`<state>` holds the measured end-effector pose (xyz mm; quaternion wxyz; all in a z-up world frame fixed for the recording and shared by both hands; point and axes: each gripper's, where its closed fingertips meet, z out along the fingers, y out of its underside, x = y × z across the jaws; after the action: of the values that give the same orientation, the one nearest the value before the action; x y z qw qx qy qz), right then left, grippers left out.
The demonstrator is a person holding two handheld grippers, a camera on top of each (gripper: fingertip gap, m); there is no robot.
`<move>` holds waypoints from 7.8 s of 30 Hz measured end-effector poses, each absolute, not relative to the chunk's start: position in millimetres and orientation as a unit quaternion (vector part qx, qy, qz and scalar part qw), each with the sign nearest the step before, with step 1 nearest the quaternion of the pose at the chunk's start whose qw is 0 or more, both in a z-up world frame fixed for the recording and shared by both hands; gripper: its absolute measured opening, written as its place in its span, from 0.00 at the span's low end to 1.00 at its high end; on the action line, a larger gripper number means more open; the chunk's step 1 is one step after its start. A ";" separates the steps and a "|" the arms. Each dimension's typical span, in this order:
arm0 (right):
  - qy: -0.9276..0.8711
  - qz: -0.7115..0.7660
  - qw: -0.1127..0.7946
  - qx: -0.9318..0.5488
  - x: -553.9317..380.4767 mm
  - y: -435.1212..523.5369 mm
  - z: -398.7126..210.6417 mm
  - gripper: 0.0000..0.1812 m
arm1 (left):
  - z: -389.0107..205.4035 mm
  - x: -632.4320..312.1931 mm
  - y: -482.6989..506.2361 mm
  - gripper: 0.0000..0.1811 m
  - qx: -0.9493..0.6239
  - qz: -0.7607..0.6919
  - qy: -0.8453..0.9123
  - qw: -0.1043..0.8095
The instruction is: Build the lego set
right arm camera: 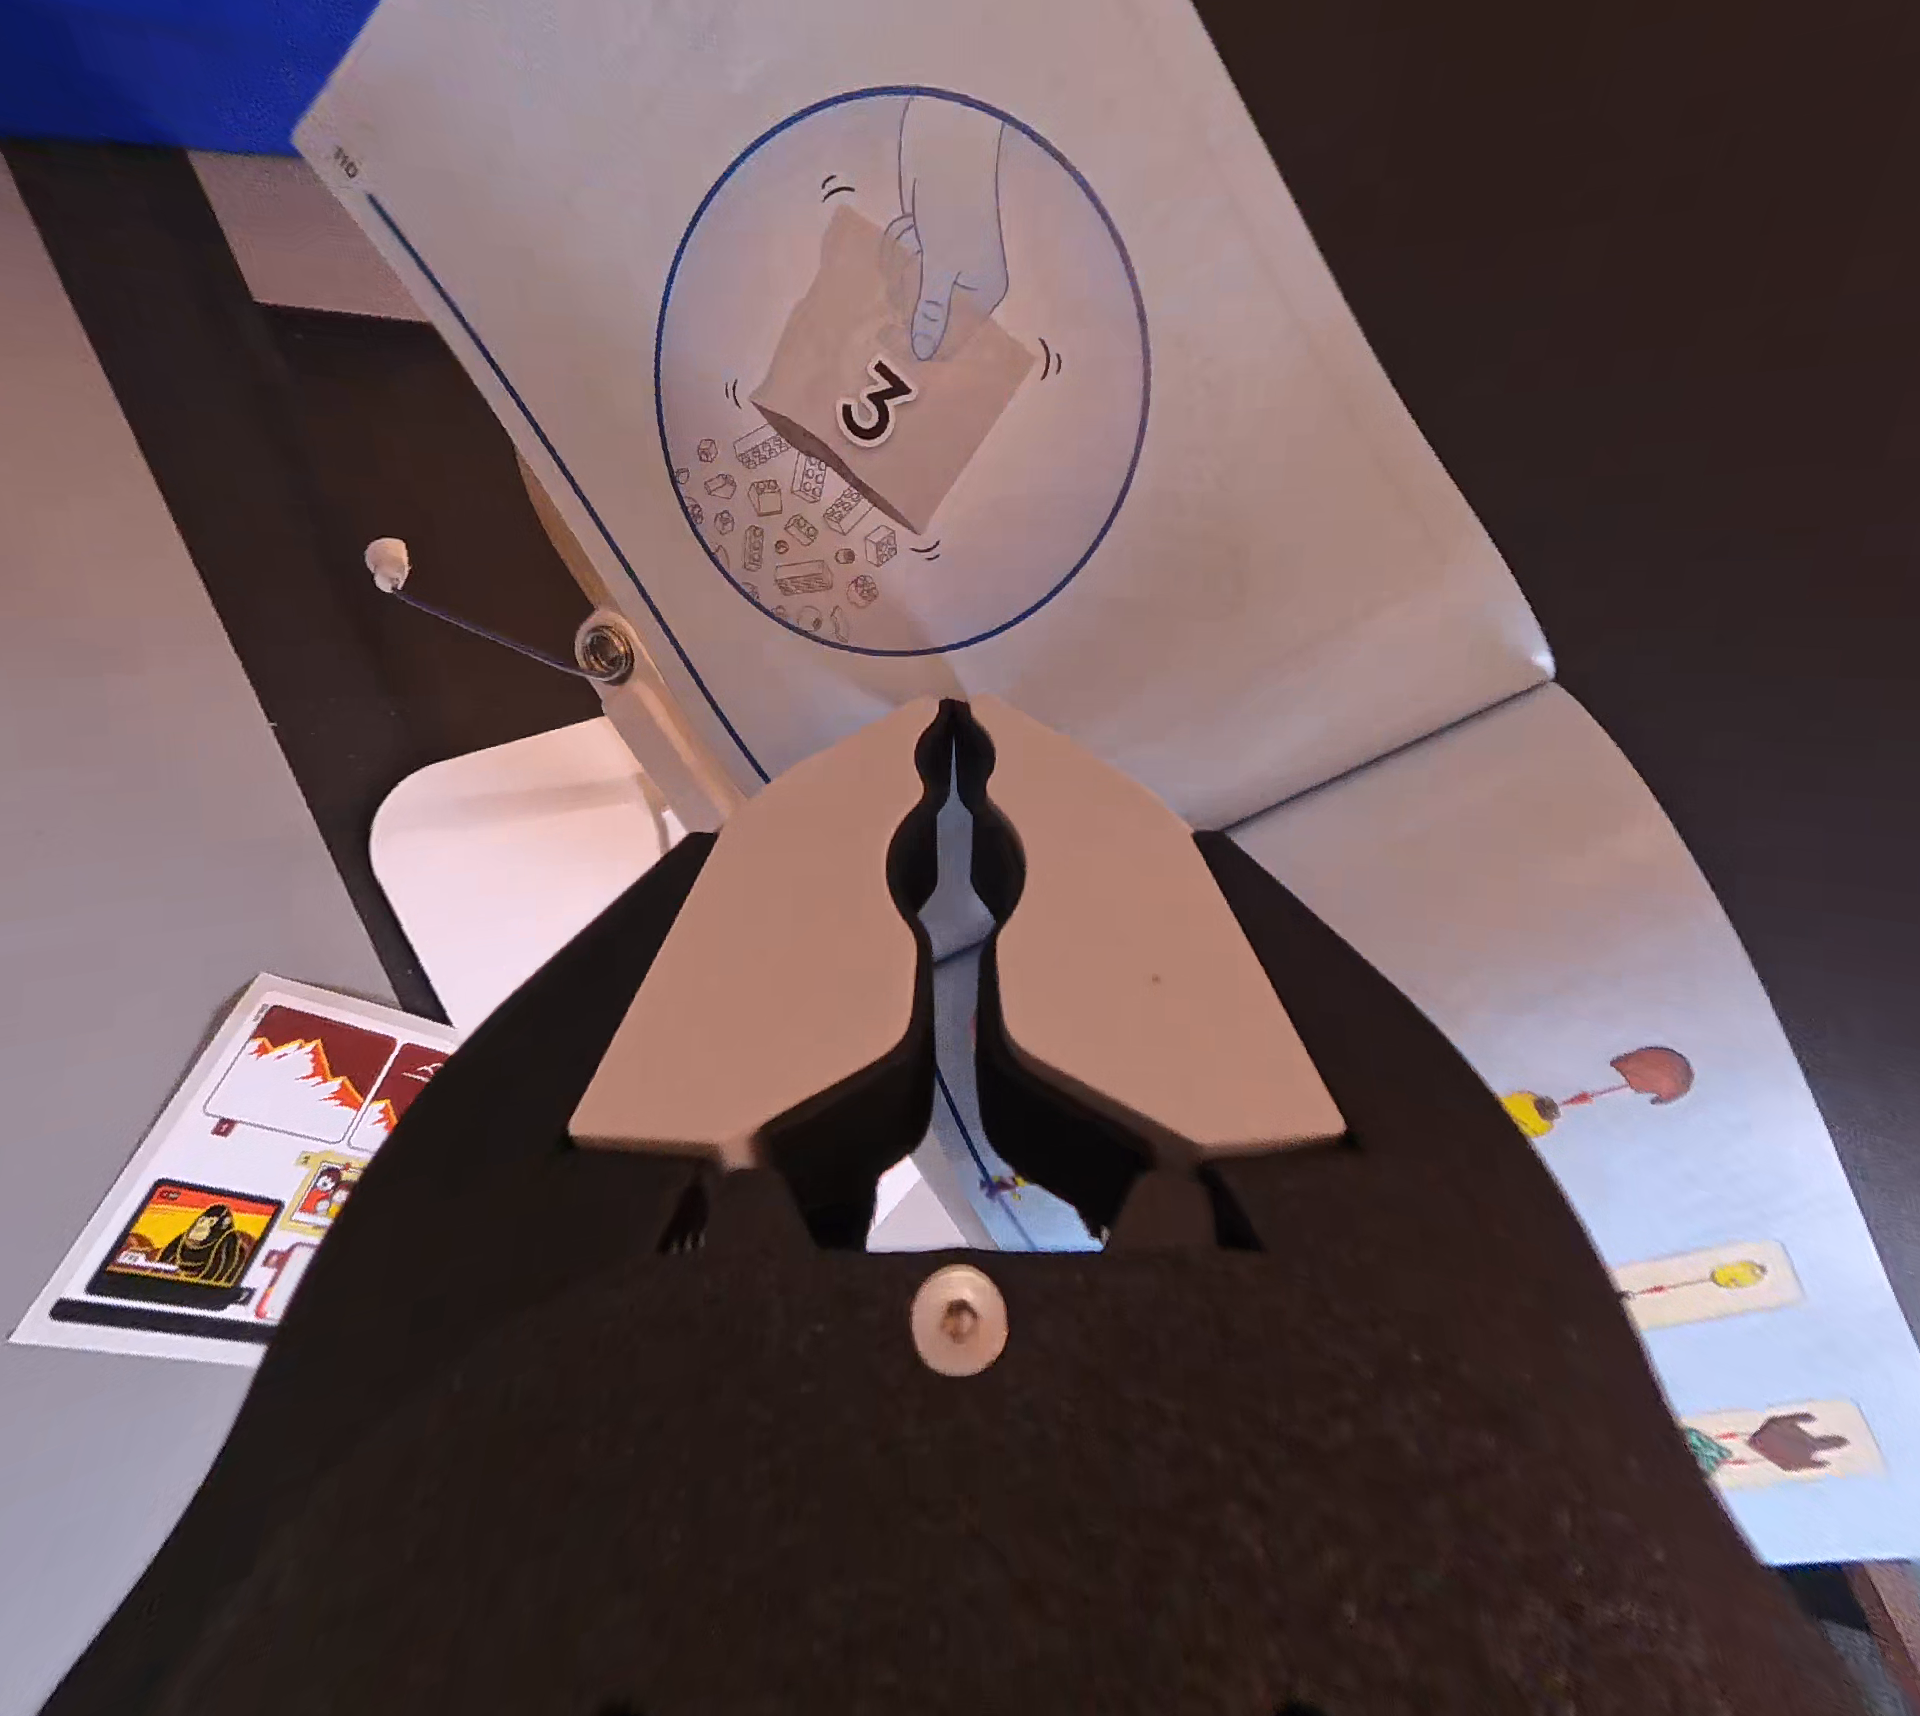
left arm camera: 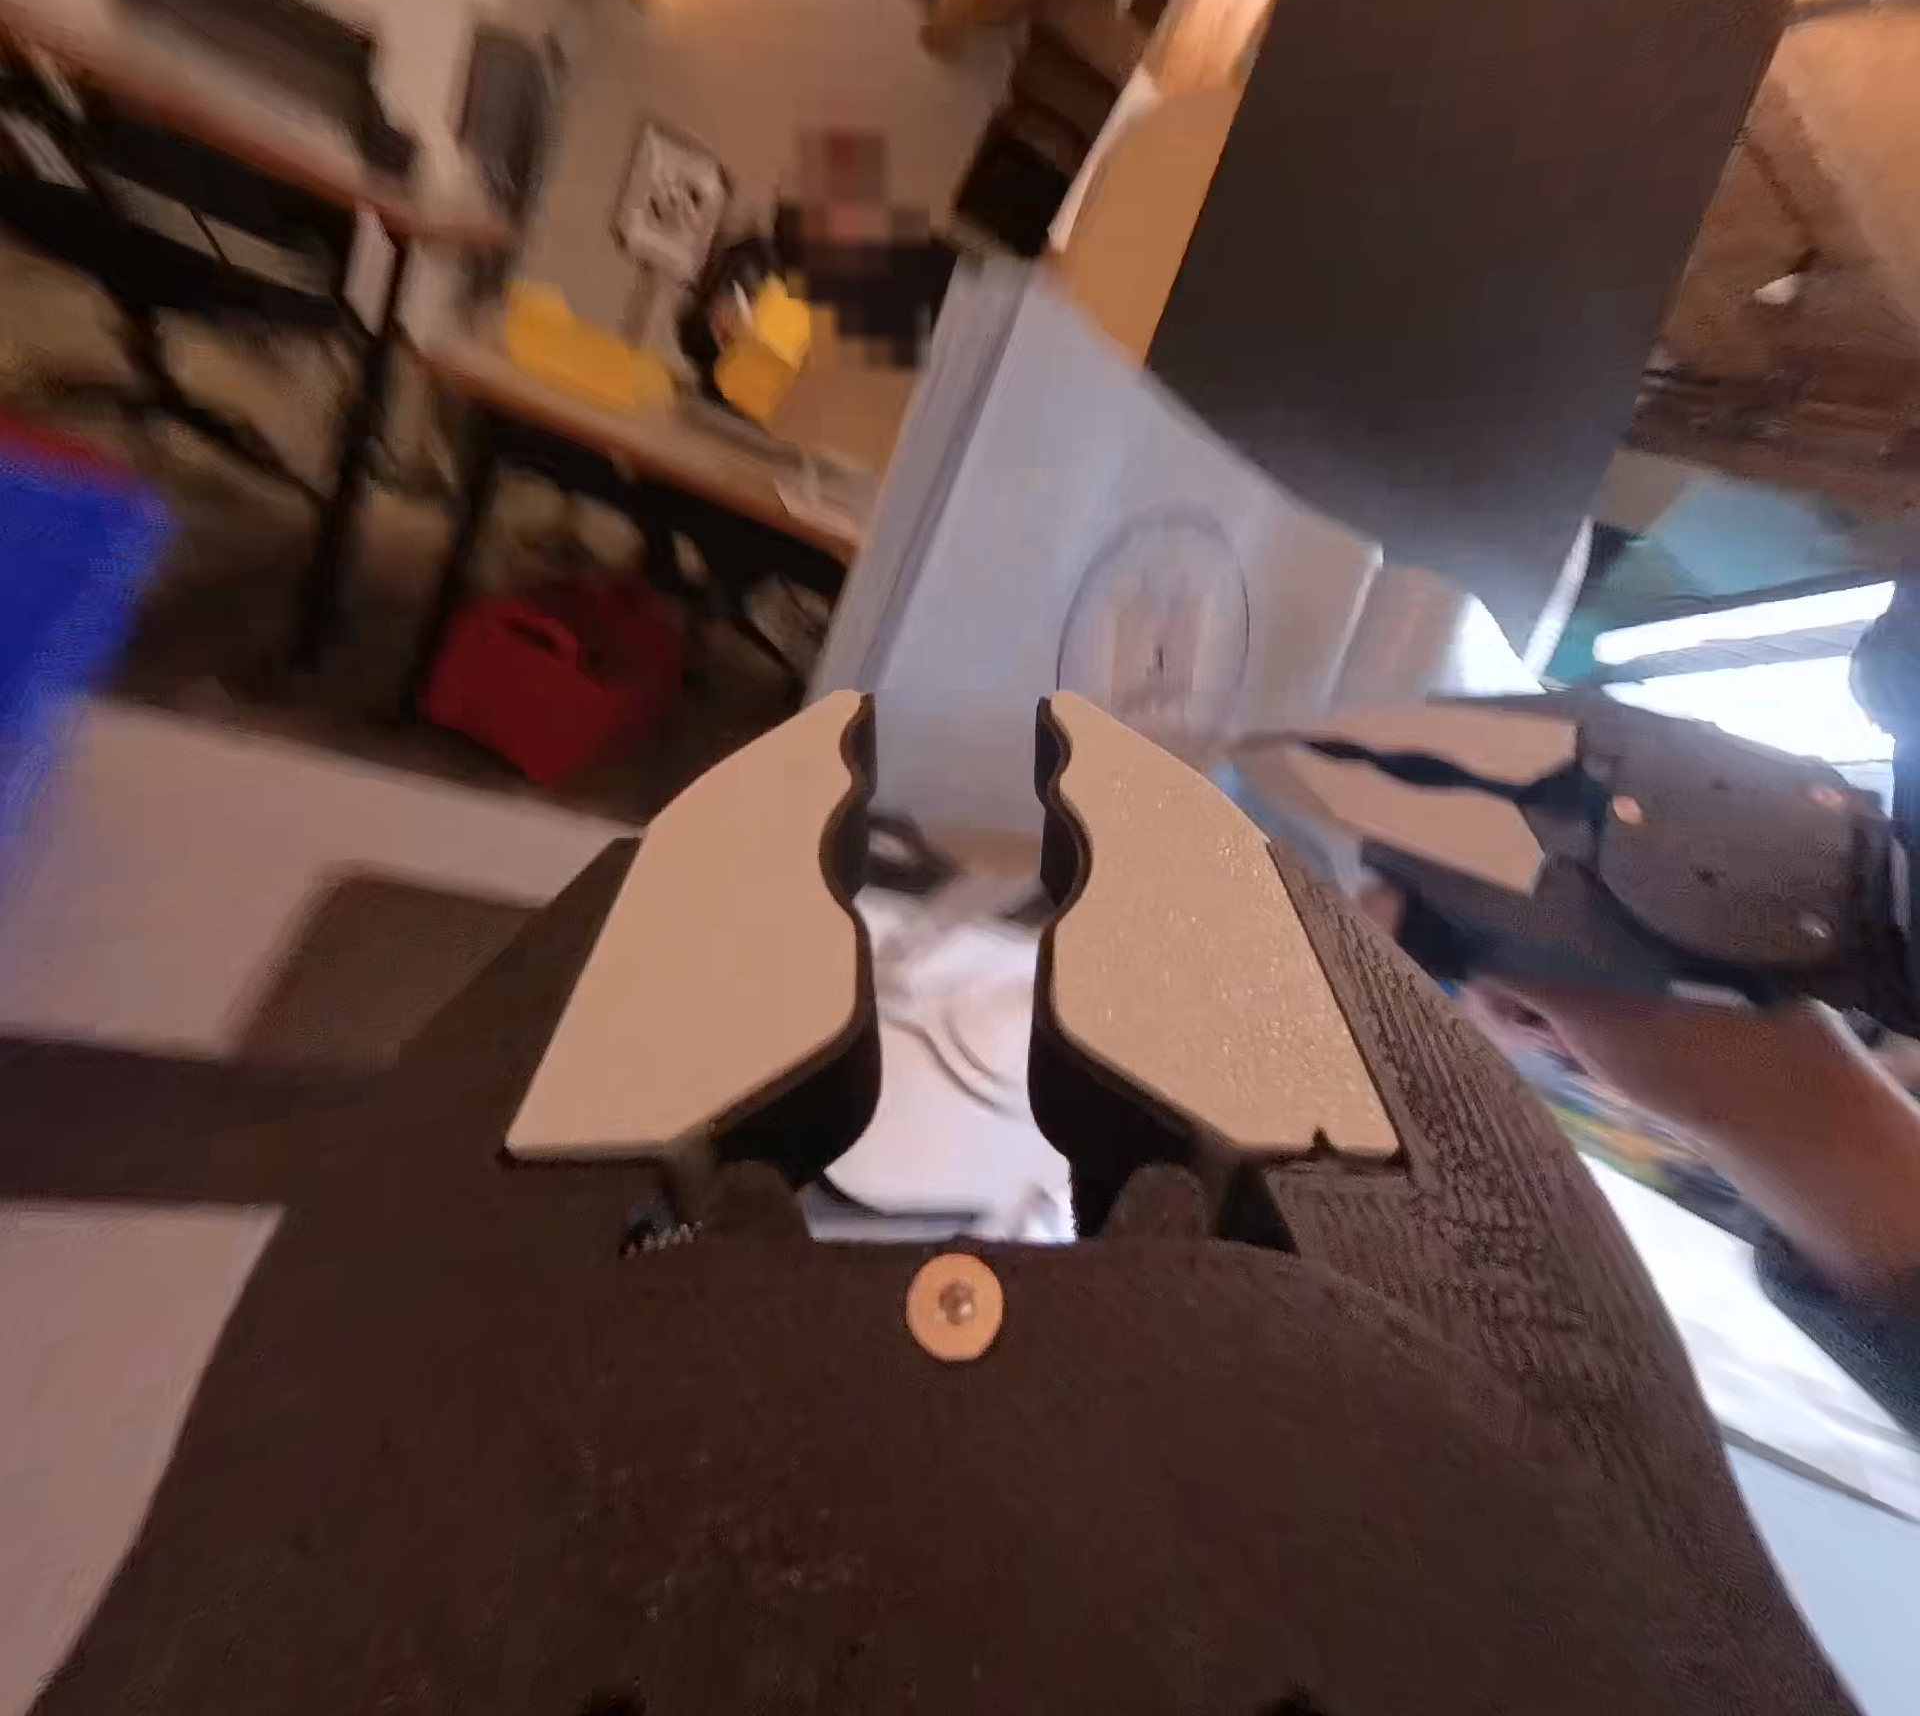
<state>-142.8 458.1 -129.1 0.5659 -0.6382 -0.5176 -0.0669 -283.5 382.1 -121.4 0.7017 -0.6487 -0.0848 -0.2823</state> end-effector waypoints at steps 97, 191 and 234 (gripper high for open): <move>-0.582 -0.524 0.482 -0.392 32.9 478.4 -137.7 0.05 | -159.3 -64.0 463.8 0.00 -0.746 0.115 0.433 0.493; -0.330 0.201 0.613 -0.689 -12.6 212.3 -174.6 0.19 | -131.2 -219.3 390.8 0.00 -0.692 -0.089 0.083 0.712; -0.253 0.132 0.676 -0.679 81.0 235.3 -185.3 0.17 | -172.3 -161.0 287.7 0.05 -0.664 -0.120 0.171 0.718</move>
<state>81.0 235.3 -185.3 0.6761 -0.6793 -0.2529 0.1319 -161.0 287.7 -172.3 0.7184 -0.6635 0.1709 -0.1197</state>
